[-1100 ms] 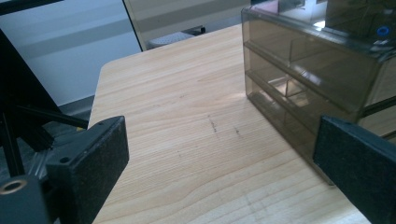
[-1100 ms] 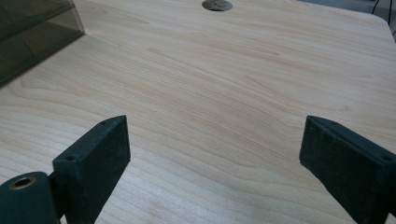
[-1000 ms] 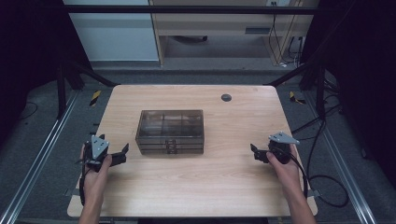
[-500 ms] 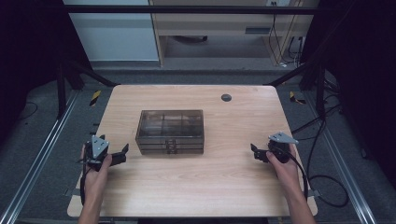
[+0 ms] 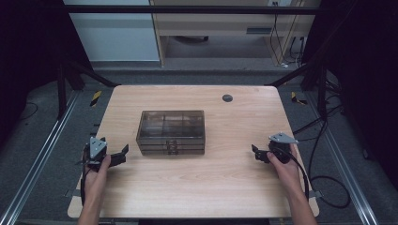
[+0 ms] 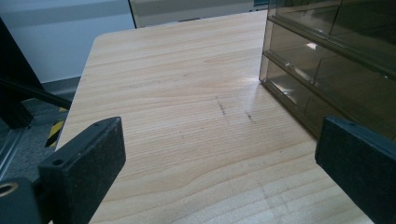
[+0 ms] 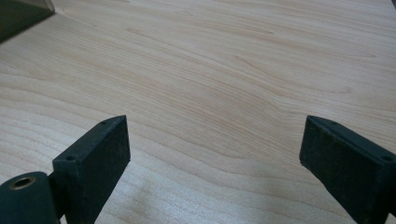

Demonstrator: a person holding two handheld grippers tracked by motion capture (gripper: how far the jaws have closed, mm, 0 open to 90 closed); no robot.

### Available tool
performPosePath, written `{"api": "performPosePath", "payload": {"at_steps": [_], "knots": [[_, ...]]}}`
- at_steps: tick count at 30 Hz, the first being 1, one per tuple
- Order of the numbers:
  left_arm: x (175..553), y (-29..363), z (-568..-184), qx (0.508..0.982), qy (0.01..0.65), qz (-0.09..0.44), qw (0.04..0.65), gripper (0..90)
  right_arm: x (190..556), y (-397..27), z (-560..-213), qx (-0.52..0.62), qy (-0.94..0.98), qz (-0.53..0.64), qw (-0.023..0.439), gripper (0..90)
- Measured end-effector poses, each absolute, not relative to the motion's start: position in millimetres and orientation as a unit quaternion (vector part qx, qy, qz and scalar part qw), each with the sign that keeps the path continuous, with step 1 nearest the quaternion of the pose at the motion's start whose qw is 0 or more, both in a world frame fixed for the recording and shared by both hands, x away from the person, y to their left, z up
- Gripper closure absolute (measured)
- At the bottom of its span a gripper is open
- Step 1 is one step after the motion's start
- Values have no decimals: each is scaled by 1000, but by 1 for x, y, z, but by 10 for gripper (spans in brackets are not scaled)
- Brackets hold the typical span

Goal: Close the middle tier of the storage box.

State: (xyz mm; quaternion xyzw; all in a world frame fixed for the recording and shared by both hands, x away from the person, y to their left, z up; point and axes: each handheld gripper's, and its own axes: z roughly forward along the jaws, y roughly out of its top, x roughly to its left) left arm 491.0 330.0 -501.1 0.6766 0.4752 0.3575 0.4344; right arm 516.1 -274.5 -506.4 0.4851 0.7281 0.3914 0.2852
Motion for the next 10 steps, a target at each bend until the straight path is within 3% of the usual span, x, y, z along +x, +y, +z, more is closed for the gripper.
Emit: {"api": "performPosePath", "payload": {"at_steps": [10], "knots": [[492, 328, -501, 683, 473, 356, 428, 18, 515, -269, -507, 468, 746, 381, 283, 90]]}}
